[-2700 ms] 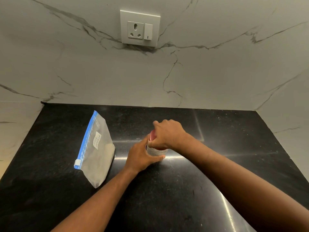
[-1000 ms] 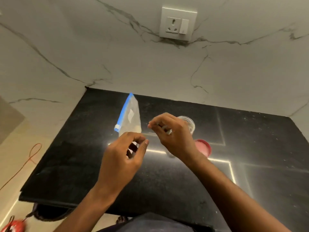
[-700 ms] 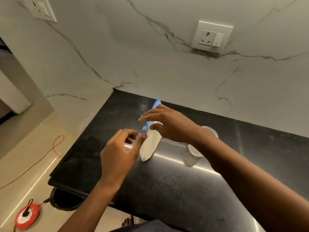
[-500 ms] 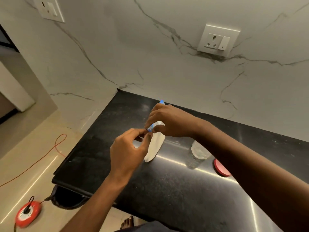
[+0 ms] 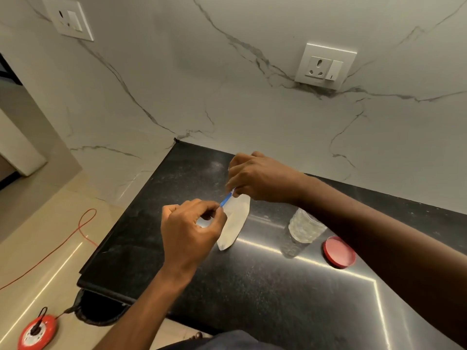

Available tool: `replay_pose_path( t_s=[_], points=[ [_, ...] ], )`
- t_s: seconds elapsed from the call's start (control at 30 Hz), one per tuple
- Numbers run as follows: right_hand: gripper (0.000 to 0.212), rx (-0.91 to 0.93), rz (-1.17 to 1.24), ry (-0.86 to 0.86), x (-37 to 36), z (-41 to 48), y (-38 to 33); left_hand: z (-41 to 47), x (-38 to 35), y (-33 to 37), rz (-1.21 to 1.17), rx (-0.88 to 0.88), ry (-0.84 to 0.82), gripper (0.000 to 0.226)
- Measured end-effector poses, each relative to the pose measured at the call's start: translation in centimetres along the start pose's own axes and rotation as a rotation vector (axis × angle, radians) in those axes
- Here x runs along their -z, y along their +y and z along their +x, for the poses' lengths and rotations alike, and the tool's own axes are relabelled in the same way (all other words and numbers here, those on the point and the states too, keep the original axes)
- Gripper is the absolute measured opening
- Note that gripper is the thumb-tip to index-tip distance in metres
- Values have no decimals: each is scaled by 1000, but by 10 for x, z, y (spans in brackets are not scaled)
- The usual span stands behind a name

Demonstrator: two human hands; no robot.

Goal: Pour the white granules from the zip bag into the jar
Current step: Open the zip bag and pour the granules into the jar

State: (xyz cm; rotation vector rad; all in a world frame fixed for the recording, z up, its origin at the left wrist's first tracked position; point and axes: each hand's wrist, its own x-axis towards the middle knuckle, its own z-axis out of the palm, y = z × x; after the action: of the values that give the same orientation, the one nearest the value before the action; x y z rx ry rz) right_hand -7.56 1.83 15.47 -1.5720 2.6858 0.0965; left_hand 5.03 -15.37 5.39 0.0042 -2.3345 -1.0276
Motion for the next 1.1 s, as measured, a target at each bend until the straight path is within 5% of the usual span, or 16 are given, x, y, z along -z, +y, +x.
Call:
replay_pose_path(
  t_s=[0.47, 0.57, 0.7, 0.83, 0.93, 1.1],
  points=[
    [26, -254, 92, 91, -13, -15, 83, -1, 2, 0, 23, -55, 24, 25],
    [26, -353, 142, 221, -21, -18, 75, 3, 4, 1, -59, 21, -53, 29],
    [15, -669, 612, 600, -34, -25, 42, 24, 13, -6, -267, 181, -165, 34],
    [28, -874, 1288, 640, -53, -24, 2, 72, 5, -3, -269, 235, -377, 7],
    [29, -968, 1733, 647, -65, -16, -22, 103, -13, 1, -355, 407, -608, 7],
    [20, -1012, 1912, 752, -78, -6, -38, 118, -29, 8, -462, 581, -764, 11]
  ],
)
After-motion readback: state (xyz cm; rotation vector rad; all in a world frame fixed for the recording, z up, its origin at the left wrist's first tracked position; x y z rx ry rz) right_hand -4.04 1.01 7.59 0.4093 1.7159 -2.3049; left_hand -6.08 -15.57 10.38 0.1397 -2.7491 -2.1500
